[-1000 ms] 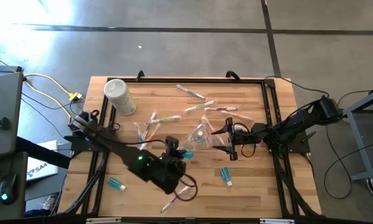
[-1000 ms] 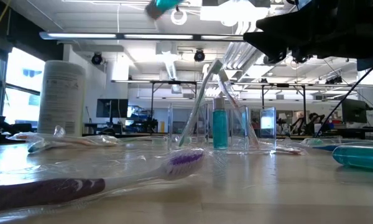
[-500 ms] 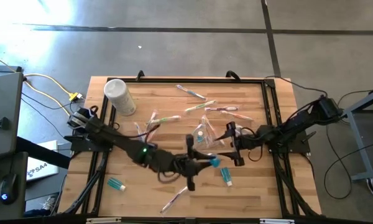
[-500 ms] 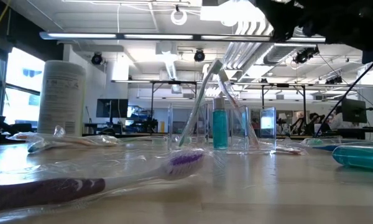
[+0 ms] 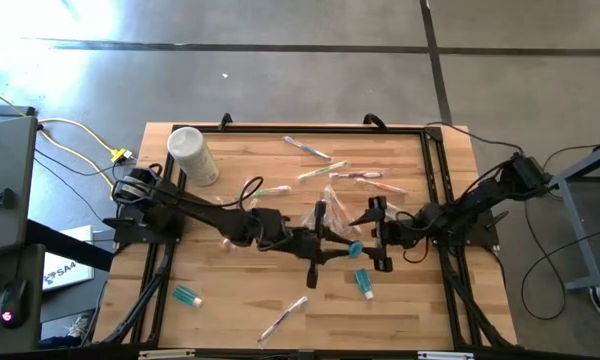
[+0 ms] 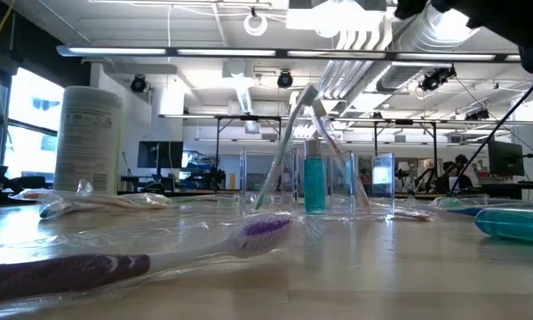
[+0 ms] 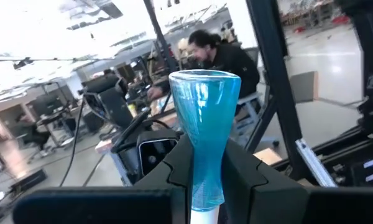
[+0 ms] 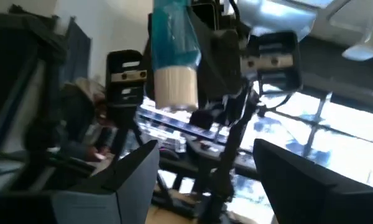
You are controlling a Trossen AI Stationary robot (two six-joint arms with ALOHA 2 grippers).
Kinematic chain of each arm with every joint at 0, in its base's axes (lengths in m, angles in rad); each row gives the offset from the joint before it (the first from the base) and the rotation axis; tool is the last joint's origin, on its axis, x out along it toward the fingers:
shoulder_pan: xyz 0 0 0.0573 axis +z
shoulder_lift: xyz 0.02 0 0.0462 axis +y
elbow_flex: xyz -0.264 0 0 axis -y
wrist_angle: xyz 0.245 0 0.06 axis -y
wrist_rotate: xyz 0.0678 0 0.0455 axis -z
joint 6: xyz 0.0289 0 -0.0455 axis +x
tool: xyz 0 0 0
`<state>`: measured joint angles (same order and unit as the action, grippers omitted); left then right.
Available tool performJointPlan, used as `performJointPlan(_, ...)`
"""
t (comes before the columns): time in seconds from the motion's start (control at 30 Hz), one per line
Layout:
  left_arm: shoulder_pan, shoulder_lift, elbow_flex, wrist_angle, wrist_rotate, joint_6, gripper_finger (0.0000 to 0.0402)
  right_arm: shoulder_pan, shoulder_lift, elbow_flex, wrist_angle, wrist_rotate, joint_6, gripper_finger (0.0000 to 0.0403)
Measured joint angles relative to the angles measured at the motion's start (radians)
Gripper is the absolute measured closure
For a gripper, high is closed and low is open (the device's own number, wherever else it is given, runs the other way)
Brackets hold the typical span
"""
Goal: Pick & Place toothbrushing station
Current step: Put the blue mouthwash into the transparent organizer
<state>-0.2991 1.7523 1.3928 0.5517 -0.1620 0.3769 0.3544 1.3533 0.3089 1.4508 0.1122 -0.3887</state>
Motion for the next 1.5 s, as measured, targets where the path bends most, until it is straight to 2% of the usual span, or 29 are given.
performJointPlan(0.17,0.004,0.0,-0.023,0.02,0.024,-0.007,0.0357,0.021,0.0,0.038,-0.034,0.095,-0.036,0.0149)
performJointPlan(0.83,0.005,0.0,-0.023,0.007,0.022,-0.004,0.0357,0.093,0.0,0.043,-0.048,0.062,-0.164,0.0149)
performJointPlan(1.0,0.008,0.0,-0.023,0.02,0.003,-0.004,0.0357,0.093,0.0,0.085,-0.051,0.05,-0.167,0.0149)
performJointPlan(1.13,0.012,0.0,-0.023,0.022,0.002,-0.004,0.0357,0.091,0.0,0.116,-0.118,0.037,-0.167,0.0149)
performJointPlan(1.5,0.012,0.0,-0.022,0.018,0.003,0.011,0.0355,0.091,0.0,0.119,-0.138,0.053,-0.167,0.0149)
